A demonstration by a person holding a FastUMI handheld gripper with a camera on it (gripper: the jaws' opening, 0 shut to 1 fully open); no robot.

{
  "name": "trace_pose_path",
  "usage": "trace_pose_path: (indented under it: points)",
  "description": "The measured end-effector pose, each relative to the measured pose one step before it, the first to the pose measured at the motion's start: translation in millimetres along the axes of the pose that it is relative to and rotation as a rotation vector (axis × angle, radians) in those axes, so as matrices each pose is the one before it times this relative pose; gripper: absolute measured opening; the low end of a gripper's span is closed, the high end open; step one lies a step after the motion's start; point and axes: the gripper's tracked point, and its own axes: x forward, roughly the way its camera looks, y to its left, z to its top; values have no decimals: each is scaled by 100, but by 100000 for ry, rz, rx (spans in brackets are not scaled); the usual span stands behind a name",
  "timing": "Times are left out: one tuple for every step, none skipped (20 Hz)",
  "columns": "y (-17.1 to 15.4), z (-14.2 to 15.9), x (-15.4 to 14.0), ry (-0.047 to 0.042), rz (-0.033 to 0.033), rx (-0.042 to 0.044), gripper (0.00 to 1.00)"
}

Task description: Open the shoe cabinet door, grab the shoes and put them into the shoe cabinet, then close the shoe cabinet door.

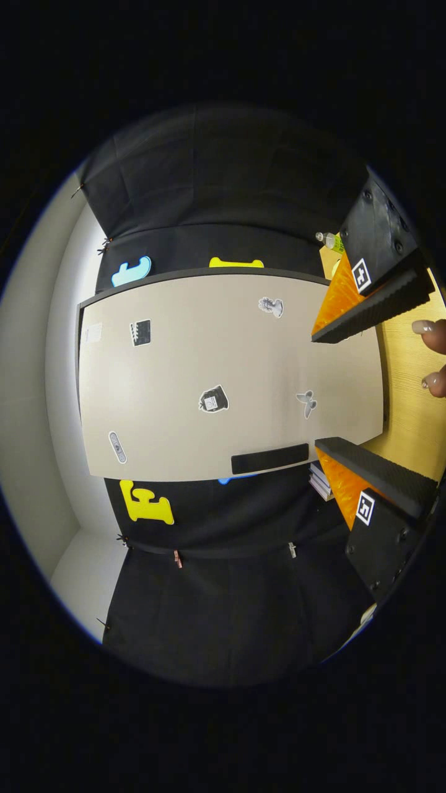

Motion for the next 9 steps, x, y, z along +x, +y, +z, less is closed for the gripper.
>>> trace_pose_path:
  points:
    - [-43, 35, 8, -41, -159, -36, 100]
    - [-63, -44, -28, -84, -28, -13, 100]
    - [-114, 14, 2, -119, -280, -71, 100]
    - [-44, -13, -13, -12, -198, 1, 100]
    - [-85, 48, -20, -86, -271, 101, 100]
    - [-46, -9, 64, -113, -104, 213, 100]
    - [-39, -11, 1, 15, -114, 252, 100]
    - [-117, -18, 25, -32, -246, 194, 99]
    - [-66, 14, -24, -7, -86, 156, 100]
